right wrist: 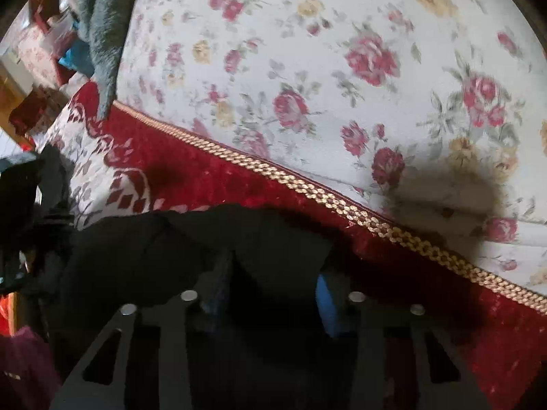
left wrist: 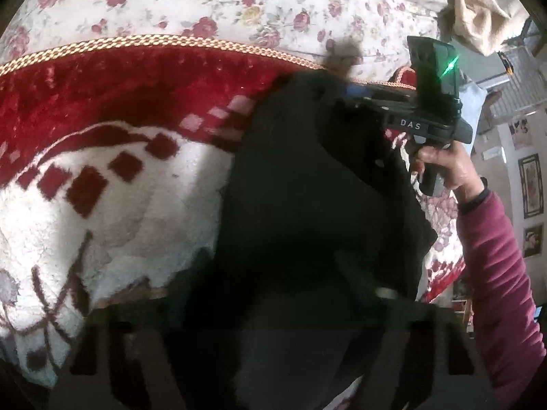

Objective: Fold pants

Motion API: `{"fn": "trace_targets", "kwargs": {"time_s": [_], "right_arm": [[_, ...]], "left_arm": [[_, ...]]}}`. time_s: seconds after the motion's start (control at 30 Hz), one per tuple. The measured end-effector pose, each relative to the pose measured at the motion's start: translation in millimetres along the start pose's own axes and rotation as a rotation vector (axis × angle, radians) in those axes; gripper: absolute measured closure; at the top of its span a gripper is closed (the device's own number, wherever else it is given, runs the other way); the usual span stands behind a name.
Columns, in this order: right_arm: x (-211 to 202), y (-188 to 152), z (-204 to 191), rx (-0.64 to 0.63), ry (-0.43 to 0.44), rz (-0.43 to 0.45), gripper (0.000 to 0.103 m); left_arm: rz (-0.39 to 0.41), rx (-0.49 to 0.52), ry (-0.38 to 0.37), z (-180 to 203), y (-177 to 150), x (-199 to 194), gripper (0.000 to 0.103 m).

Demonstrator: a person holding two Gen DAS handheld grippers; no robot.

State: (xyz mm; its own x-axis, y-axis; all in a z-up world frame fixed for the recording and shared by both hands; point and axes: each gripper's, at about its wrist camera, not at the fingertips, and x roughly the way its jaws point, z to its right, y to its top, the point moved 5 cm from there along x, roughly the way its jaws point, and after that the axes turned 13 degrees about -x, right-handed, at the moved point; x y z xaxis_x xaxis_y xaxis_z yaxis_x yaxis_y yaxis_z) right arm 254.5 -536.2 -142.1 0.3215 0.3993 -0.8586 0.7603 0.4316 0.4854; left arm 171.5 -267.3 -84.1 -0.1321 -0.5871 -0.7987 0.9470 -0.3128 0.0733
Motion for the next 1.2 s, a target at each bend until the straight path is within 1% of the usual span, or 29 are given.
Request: {"fn": "trace_targets", "kwargs": {"time_s": [0.07,0.1,0.13,0.17,0.33,0.5,0.53,0.57,0.63,0.7,0.8,0.9,0.97,1.03,1.13,1.17,1.2], "right_arm": [[-3,2,-5,-0.019,-0.029,-0.005,0.062],[-7,3,-9,-0.034,-0.045,-0.003,0.062],[-12,5,-12,-0.046,-0.063,0.001,0.062],[-19,6,-14,-0.050,-0.083,0.013,0.065],[-57,7,-23,-0.037,-0.118,0.073,0.065],[-112,9,-27,0.001,-0.181,0.166,0.066],[-121,10,-28,0.007,-0.194,0.182,0.066],[-131,10,-29,0.013,-0.206,0.199,0.066],[-151,9,-30,0.024,-0.250,0.226,0.066],[-173,4,-27,0.053,-0.279,0.265,0.066],[-203,-9,-27,0.088,-0.294,0.323,0.066],[-229,-32,-38,0.103,-0.294,0.352,0.066],[-237,-51,-48,0.088,-0.301,0.338,0.066],[-239,-75,-59,0.085,-0.300,0.306,0.066],[-228,-115,-77,0.097,-0.295,0.251,0.066],[-221,-133,-86,0.089,-0.306,0.216,0.066],[-215,-147,-91,0.090,-0.313,0.195,0.066]], "left_arm": [[0.028,0.035,0.023,5,-1,-4,0.057],[0.044,0.054,0.031,8,-2,-7,0.061],[0.060,0.072,0.031,12,-3,-12,0.071],[0.073,0.085,0.030,16,-3,-16,0.076],[0.123,0.124,0.050,32,-8,-34,0.083],[0.194,0.159,0.058,55,-8,-60,0.084],[0.211,0.169,0.062,60,-7,-66,0.086],[0.228,0.185,0.067,68,-8,-74,0.092],[0.276,0.213,0.070,84,-7,-88,0.094],[0.319,0.237,0.082,100,-6,-99,0.095],[0.352,0.271,0.083,120,-10,-107,0.095],[0.373,0.358,0.108,140,-33,-104,0.095],[0.367,0.407,0.138,147,-53,-93,0.095],[0.367,0.441,0.166,147,-73,-77,0.095],[0.331,0.448,0.173,136,-103,-47,0.095],[0.321,0.450,0.168,133,-113,-38,0.094],[0.305,0.444,0.147,128,-124,-29,0.094]]}}
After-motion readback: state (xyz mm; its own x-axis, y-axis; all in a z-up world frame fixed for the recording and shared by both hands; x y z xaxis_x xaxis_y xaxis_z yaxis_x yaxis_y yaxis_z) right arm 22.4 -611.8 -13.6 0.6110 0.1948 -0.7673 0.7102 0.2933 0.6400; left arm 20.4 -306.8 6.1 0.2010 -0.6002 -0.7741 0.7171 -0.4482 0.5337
